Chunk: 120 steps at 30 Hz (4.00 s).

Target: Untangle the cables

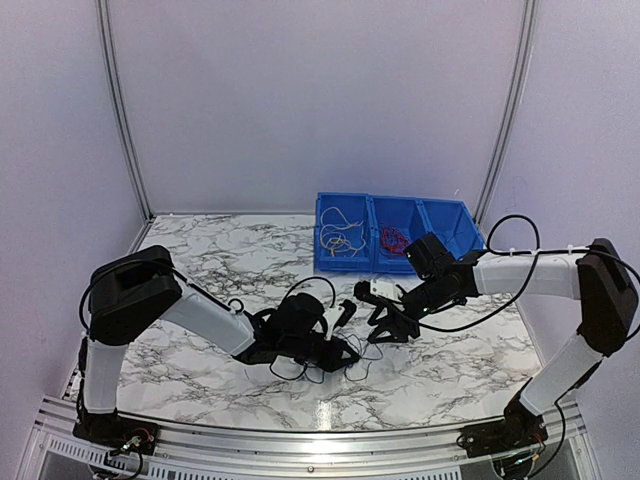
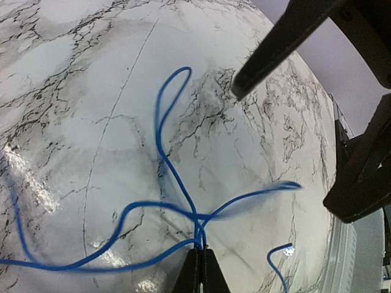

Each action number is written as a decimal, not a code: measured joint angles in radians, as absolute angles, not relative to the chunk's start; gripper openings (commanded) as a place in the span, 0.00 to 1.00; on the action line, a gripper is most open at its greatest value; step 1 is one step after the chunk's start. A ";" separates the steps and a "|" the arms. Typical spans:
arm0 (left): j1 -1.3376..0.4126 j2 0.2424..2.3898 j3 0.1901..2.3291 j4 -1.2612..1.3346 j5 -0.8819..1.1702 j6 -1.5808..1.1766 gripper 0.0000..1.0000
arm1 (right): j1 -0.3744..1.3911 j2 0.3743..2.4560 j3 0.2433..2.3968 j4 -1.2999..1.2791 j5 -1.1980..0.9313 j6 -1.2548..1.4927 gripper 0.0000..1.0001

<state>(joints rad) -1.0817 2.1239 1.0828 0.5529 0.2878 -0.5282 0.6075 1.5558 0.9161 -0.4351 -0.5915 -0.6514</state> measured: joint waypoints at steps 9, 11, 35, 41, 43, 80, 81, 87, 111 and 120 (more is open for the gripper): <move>-1.010 2.046 1.028 0.570 0.416 -0.614 0.00 | 0.602 1.546 1.019 -0.546 -0.646 -0.659 0.49; -0.975 1.988 0.988 0.582 0.446 -0.647 0.00 | 0.601 1.557 1.101 -0.601 -0.677 -0.675 0.51; -0.912 1.799 0.699 0.891 0.485 -1.351 0.00 | 0.902 1.519 1.340 -0.901 -0.489 -0.836 0.56; -0.925 1.797 0.718 1.008 0.516 -1.512 0.00 | 0.944 1.518 1.340 -0.899 -0.455 -0.875 0.56; -0.929 1.798 0.736 1.050 0.527 -1.570 0.00 | 0.970 1.505 1.311 -0.848 -0.417 -0.879 0.58; -0.957 2.064 0.822 1.604 0.516 -2.050 0.00 | 0.995 1.305 1.109 -0.484 -0.136 -0.934 0.43; -0.957 2.064 0.822 1.604 0.516 -2.050 0.00 | 0.995 1.306 1.108 -0.478 -0.131 -0.938 0.41; -0.957 2.064 0.820 1.604 0.516 -2.050 0.00 | 0.995 1.312 1.099 -0.463 -0.121 -0.960 0.36; -0.947 2.063 0.788 1.595 0.523 -2.043 0.23 | 0.995 1.374 1.105 -0.458 -0.139 -0.996 0.00; -0.852 1.866 0.585 1.352 0.421 -1.630 0.30 | 0.857 1.373 1.134 -0.448 -0.384 -0.737 0.00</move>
<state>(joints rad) -0.8520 1.8660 0.5846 1.3521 0.4210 -1.6299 0.8570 1.3731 1.1343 -0.4480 -0.3840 -0.7372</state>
